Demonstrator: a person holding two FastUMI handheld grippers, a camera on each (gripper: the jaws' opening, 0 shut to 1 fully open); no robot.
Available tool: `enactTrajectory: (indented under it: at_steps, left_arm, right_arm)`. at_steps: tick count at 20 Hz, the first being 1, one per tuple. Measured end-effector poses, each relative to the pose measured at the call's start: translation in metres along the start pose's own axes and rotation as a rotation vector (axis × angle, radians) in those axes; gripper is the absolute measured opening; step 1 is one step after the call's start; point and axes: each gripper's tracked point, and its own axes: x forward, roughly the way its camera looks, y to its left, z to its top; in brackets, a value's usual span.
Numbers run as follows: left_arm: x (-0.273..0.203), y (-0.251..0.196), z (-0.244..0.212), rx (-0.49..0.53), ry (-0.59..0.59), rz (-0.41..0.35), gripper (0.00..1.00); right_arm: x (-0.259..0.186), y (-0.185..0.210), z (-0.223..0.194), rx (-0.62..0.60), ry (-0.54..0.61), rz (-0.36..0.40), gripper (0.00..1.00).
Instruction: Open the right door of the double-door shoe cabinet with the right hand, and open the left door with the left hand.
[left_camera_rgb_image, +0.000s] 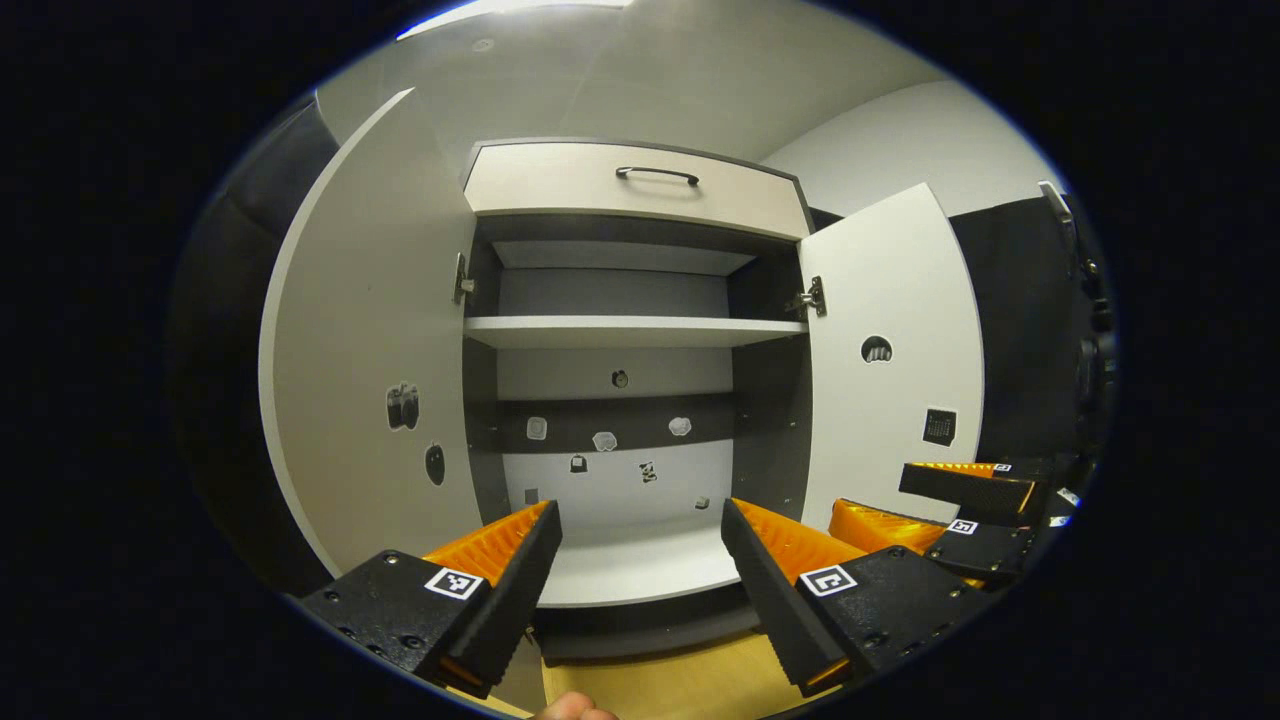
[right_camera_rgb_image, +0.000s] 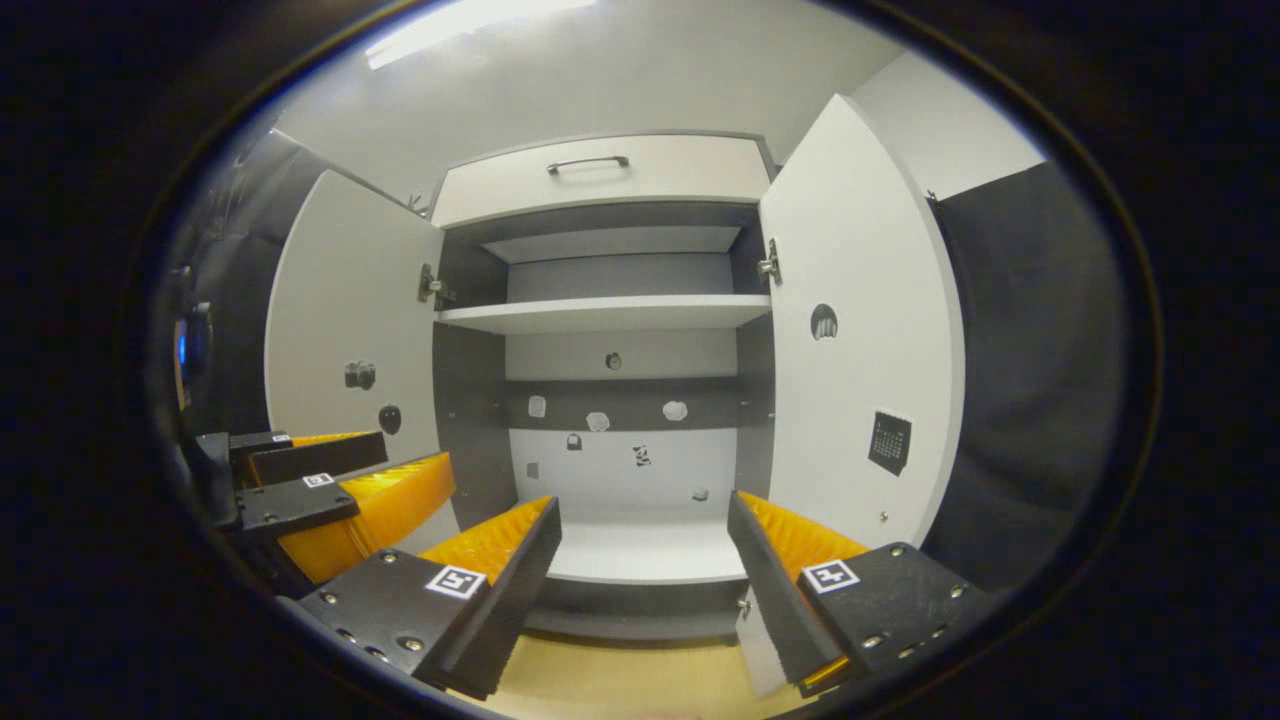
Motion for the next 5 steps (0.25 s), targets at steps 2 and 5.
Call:
enactTrajectory:
  at_steps: [2,5]
  left_arm:
    - [-0.0006,0.0017,-0.0017,0.002,0.002,-0.008,0.99]
    - [-0.0011,0.0031,-0.0040,0.011,0.003,-0.021,0.99]
  right_arm:
    - [-0.0010,0.0038,-0.0010,0.001,-0.001,-0.005,0.99]
    - [-0.0044,0.0049,-0.0025,0.001,-0.001,-0.024,0.99]
